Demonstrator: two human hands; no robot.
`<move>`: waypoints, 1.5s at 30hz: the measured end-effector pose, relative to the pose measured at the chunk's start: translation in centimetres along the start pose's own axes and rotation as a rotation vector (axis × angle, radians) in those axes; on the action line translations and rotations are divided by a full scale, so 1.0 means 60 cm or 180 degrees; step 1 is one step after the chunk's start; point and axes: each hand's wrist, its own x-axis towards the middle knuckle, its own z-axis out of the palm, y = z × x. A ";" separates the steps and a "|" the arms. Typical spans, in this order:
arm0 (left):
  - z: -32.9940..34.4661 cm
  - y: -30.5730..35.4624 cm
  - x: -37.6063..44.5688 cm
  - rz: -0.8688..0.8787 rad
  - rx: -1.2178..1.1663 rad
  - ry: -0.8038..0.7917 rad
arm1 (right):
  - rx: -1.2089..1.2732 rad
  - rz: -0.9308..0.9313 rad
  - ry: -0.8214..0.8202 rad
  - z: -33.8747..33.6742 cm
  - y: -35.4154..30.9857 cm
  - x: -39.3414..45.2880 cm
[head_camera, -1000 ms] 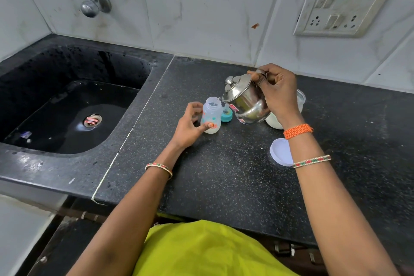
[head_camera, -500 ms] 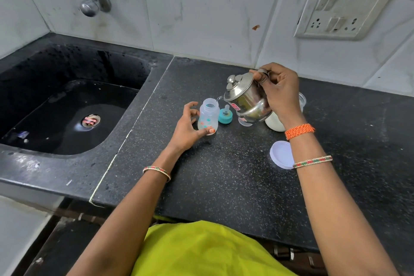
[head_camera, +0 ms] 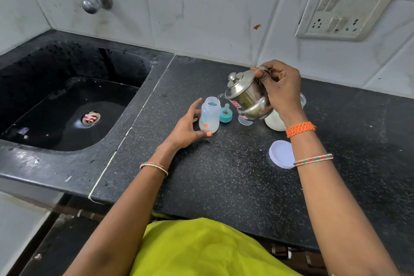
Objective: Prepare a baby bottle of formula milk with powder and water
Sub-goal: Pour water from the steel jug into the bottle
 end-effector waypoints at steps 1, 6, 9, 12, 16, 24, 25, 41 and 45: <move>0.001 0.001 0.000 0.0009 0.0098 -0.0033 | 0.0003 0.0000 0.0001 0.000 0.000 0.000; 0.002 0.002 -0.001 0.0026 0.0185 -0.0004 | -0.0014 -0.0030 -0.0019 0.002 -0.001 0.001; 0.004 0.003 -0.002 0.0002 0.0196 0.0024 | -0.0062 -0.0042 -0.0038 0.002 0.000 0.002; 0.005 0.003 -0.002 0.0017 0.0206 0.0042 | -0.0070 -0.0043 -0.0058 0.001 0.000 0.004; 0.005 0.003 -0.002 -0.0006 0.0247 0.0083 | -0.0093 -0.0027 -0.0080 0.002 -0.001 0.006; 0.008 0.003 -0.002 -0.0006 0.0258 0.0110 | -0.0139 0.0037 -0.0125 0.007 0.006 0.004; 0.008 0.002 -0.002 -0.0009 0.0265 0.0116 | -0.0135 0.0043 -0.0137 0.007 0.006 0.004; 0.007 -0.002 0.001 0.0052 0.0230 0.0071 | -0.0282 0.0029 -0.0232 0.013 -0.006 0.005; 0.005 -0.002 0.002 0.0074 0.0217 0.0073 | -0.0346 0.0024 -0.0224 0.015 -0.010 0.005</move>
